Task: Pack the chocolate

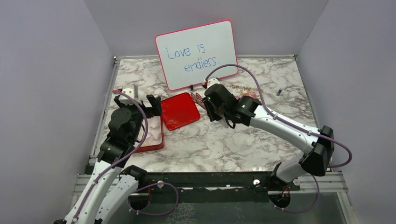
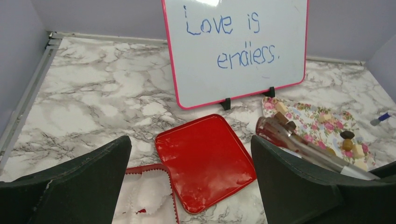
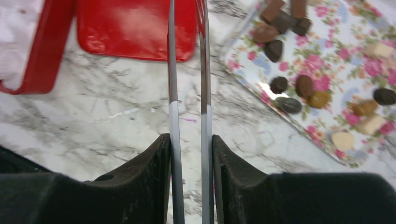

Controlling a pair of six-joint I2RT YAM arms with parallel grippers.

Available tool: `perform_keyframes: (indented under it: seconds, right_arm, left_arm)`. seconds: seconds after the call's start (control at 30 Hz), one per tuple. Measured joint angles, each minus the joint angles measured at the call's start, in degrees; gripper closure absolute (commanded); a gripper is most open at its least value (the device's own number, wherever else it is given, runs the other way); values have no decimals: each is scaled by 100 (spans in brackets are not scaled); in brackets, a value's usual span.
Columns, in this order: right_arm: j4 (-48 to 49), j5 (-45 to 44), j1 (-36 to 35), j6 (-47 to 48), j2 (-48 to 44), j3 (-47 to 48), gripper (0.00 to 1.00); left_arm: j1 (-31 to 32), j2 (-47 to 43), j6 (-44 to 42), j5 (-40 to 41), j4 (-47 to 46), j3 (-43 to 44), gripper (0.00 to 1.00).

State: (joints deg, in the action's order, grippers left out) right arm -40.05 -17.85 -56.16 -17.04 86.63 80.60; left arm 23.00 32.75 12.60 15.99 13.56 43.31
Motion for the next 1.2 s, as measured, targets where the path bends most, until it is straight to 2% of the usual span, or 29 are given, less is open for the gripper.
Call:
perform_keyframes:
  seconds: [0.27, 0.7, 1.2]
  right_arm:
    - [-420, -378, 673, -17, -245, -332, 62]
    - [-459, -240, 1126, -96, -9, -769, 59]
    - [-262, 13, 1150, -157, 179, -850, 58]
  left_arm:
    - [0, 474, -76, -317, 90, -13, 1]
    - [0, 452, -175, -339, 157, -15, 1]
    - [0, 387, -256, -358, 155, -61, 1]
